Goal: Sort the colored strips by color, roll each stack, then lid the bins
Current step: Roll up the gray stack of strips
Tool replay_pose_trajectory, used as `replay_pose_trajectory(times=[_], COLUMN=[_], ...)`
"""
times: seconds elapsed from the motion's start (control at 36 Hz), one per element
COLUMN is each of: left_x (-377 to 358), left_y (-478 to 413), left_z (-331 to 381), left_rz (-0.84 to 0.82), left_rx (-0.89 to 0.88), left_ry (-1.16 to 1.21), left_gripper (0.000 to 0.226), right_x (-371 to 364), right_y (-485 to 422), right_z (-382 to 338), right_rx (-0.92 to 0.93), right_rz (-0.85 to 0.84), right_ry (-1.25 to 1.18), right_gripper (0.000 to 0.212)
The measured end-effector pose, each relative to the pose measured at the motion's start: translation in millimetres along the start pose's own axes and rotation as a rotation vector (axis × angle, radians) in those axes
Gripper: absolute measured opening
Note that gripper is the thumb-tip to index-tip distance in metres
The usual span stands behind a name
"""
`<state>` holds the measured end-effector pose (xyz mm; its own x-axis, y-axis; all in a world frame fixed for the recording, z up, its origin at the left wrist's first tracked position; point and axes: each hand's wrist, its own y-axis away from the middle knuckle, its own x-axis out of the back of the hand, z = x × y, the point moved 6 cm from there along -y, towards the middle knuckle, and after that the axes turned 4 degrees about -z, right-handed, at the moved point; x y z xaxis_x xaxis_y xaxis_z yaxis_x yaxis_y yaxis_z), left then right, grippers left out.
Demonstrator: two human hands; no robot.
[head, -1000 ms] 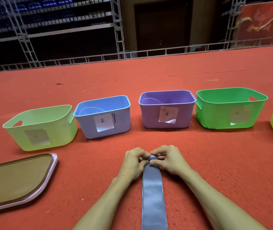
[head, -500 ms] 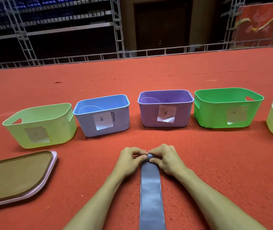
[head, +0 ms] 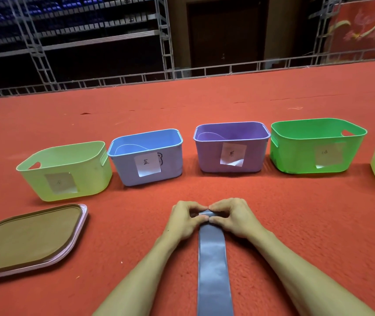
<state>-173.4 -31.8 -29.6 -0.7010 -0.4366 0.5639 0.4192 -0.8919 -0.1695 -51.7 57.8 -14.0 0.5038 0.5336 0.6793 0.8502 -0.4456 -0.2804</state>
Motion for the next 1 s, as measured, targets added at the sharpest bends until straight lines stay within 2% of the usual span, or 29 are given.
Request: replay_pose_trajectory(times=[0.08, 0.17, 0.22, 0.28, 0.33, 0.42, 0.61, 0.72, 0.86, 0.94, 1.0], left_x=[-0.9, -1.5, -1.5, -2.0, -2.9, -2.8, 2.5, 2.5, -3.0, -5.5, -2.8], left_y=[2.9, 5.5, 6.4, 7.3, 8.9, 12.4, 12.5, 12.9, 17.2, 18.5, 18.8], left_z=[1.4, 2.7, 4.3, 6.7, 7.9, 6.8, 3.6, 2.9, -2.4, 4.4, 7.6], left_rz=[0.038, 0.065, 0.078, 0.090, 0.095, 0.088, -0.001, 0.008, -0.061, -0.196, -0.205], left_rx=[-0.008, -0.013, -0.022, -0.042, -0.058, -0.063, 0.006, 0.013, 0.106, 0.061, 0.065], left_ry=[-0.008, -0.027, -0.049, -0.066, -0.067, -0.026, 0.162, 0.154, 0.130, 0.055, 0.000], left_gripper=[0.022, 0.024, 0.025, 0.025, 0.025, 0.026, 0.017, 0.017, 0.044, 0.029, 0.025], right_x=[2.7, 1.6, -1.1, -4.8, -6.0, -3.4, -0.4, -1.2, -2.1, -2.1, -2.1], right_y=[0.0, -1.9, -1.8, -0.9, -0.2, 0.0, 5.5, 7.4, 12.2, 14.6, 15.9], right_z=[2.1, 4.3, 9.8, 12.0, 9.7, 4.9, -1.3, -2.2, 2.8, 2.5, 2.8], right_rx=[-0.088, -0.147, -0.192, -0.232, -0.230, -0.233, -0.182, -0.168, -0.198, -0.198, -0.197], right_rz=[-0.002, 0.035, 0.033, -0.043, -0.108, -0.089, -0.073, -0.059, -0.026, -0.021, -0.016], right_ry=[-0.090, -0.103, -0.113, -0.111, -0.104, -0.079, -0.047, -0.043, -0.055, -0.073, -0.086], right_gripper=[0.008, 0.007, 0.020, 0.039, 0.032, 0.025, 0.032, 0.033, 0.040, 0.039, 0.040])
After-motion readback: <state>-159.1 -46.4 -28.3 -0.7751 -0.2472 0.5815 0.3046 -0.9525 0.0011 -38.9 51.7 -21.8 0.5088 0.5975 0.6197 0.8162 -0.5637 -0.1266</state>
